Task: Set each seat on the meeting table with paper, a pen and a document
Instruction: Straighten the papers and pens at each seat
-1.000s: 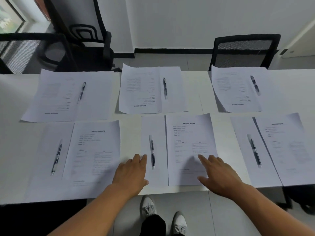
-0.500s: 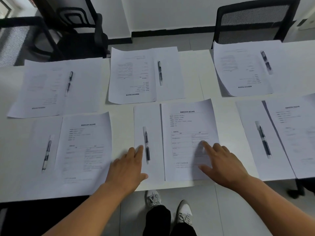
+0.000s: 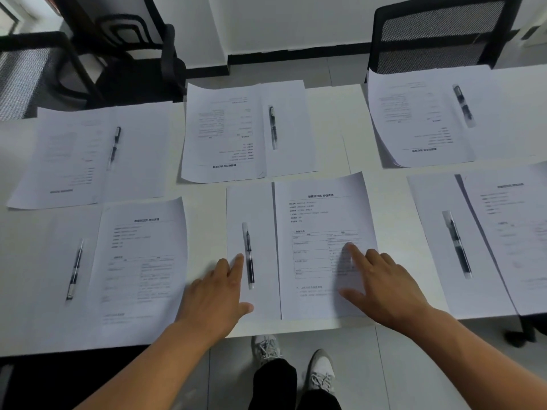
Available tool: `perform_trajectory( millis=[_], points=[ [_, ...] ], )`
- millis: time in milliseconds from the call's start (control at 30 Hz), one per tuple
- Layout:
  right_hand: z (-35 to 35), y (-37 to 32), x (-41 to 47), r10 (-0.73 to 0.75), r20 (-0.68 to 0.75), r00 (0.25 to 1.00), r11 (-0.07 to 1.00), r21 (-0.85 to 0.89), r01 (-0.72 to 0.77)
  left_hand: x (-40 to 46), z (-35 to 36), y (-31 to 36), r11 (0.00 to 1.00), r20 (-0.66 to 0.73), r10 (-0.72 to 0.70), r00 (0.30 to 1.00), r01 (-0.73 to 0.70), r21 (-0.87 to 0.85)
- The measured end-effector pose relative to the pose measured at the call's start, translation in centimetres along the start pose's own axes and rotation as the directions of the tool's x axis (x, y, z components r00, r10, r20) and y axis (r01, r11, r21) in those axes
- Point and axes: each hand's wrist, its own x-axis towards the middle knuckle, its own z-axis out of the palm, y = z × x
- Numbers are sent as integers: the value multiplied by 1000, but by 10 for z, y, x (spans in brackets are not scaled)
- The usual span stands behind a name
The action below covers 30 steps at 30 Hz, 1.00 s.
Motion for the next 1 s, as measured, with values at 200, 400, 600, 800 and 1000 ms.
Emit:
perform_trajectory(
  millis=[200,400,600,800,1000],
  points=[
    [-2,8,-2,-6,-2,1000,1000,-11,6,-8,-7,13,1000,19,4,1000,-4,1],
    [-5,14,-6,0,9,1000,1000,-12,0,-12,-10,19,1000,28,5,1000,-5,1],
    [-7,13,0,3,18,1000,1000,-21,-2,-12,-11,19,1000,28,-3,1000,4,-15],
    [-6,12,1,12,26,1000,1000,-23,-11,-13,-13,20,1000,46,-16,999,17,-23],
    [-6,10,0,23,28,999,1000,-21,-23,-12,-11,19,1000,37,-19,999,20,-15]
  ],
)
